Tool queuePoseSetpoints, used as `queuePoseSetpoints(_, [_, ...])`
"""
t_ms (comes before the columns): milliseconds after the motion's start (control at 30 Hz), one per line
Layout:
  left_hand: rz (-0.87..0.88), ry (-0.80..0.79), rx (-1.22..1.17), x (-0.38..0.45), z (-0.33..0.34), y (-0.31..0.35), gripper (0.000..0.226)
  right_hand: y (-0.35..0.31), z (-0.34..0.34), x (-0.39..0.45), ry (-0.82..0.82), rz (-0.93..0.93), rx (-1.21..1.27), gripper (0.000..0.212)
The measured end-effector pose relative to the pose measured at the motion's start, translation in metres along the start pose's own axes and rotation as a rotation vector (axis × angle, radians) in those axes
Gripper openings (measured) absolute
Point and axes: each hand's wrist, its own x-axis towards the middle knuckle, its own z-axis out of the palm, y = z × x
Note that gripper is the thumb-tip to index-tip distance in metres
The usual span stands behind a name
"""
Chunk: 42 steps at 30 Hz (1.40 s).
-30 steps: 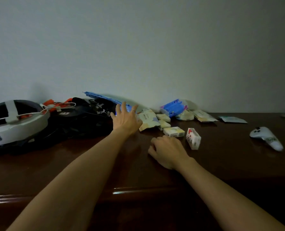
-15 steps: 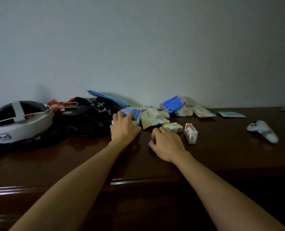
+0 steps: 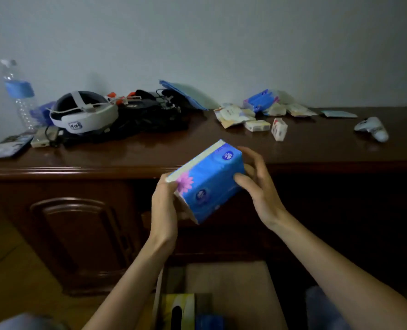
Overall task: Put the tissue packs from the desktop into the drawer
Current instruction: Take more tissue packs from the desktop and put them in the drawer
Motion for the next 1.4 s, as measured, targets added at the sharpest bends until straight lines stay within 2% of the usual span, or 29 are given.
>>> queuePoseSetpoints(67, [-0.300, -0.045, -0.107, -0.027, -0.008, -0.028, 0.056, 0.011, 0.008, -0.038, 0.028, 0.090, 0.017, 0.042])
queuePoseSetpoints(133, [-0.516, -0.077, -0.151, -0.052, -0.017, -0.061, 0.058, 0.029, 0.010, -0.069, 0.035, 0.268, 0.030, 0.037])
queuePoseSetpoints(233, [-0.681, -0.107, -0.074, -0.079, -0.036, -0.104, 0.059, 0.064, 0.003, -0.106, 0.072, 0.534, 0.018, 0.037])
queuePoseSetpoints(333, [-0.763, -0.140, 0.163, -0.094, -0.051, -0.143, 0.065, 0.097, -0.005, -0.129, 0.025, 0.700, -0.043, 0.038])
queuePoseSetpoints(400, [-0.849, -0.152, 0.248, -0.101, -0.052, -0.167, 0.070, 0.121, -0.006, -0.140, 0.049, 0.759, -0.124, 0.052])
queuePoseSetpoints(500, [-0.953, -0.111, 0.247, -0.113, -0.049, -0.206, 0.056, 0.164, -0.004, -0.160, 0.190, 0.904, -0.257, 0.081])
queuePoseSetpoints(567, [-0.953, -0.055, 0.248, -0.119, -0.045, -0.231, 0.044, 0.188, -0.003, -0.175, 0.153, 1.015, -0.300, 0.081])
queuePoseSetpoints(633, [-0.954, -0.071, 0.277, -0.127, -0.042, -0.254, 0.047, 0.204, -0.004, -0.187, 0.040, 1.148, -0.271, 0.086])
queuePoseSetpoints(700, [-0.940, -0.180, 0.338, -0.134, -0.043, -0.270, 0.051, 0.220, -0.006, -0.196, -0.018, 1.229, -0.255, 0.094])
queuePoseSetpoints(800, [-0.867, -0.446, 0.616, -0.136, -0.057, -0.287, 0.034, 0.242, -0.008, -0.208, -0.033, 1.297, -0.286, 0.090])
queuePoseSetpoints(867, [-0.735, -0.517, 0.916, -0.130, -0.075, -0.300, 0.042, 0.256, -0.010, -0.213, 0.019, 1.268, -0.385, 0.107])
queuePoseSetpoints(900, [-0.624, -0.508, 1.052, -0.127, -0.085, -0.306, 0.045, 0.261, -0.011, -0.215, 0.036, 1.248, -0.438, 0.118])
queuePoseSetpoints(967, [-0.382, -0.496, 1.304, -0.121, -0.106, -0.316, 0.045, 0.273, -0.010, -0.218, 0.003, 1.233, -0.473, 0.124])
queuePoseSetpoints(1033, [-0.318, -0.564, 1.502, -0.121, -0.126, -0.324, 0.048, 0.289, -0.006, -0.224, -0.081, 1.261, -0.543, 0.120])
queuePoseSetpoints(1167, [-0.468, -0.802, 1.581, -0.136, -0.151, -0.337, 0.063, 0.310, 0.002, -0.254, -0.273, 1.327, -0.732, 0.108])
queuePoseSetpoints(1333, [-0.406, -0.758, 1.608, -0.139, -0.147, -0.346, 0.061, 0.320, -0.003, -0.261, -0.292, 1.322, -0.625, 0.087])
queuePoseSetpoints(1400, [-0.390, -0.734, 1.633, -0.139, -0.145, -0.350, 0.065, 0.318, -0.004, -0.262, -0.307, 1.306, -0.670, 0.083])
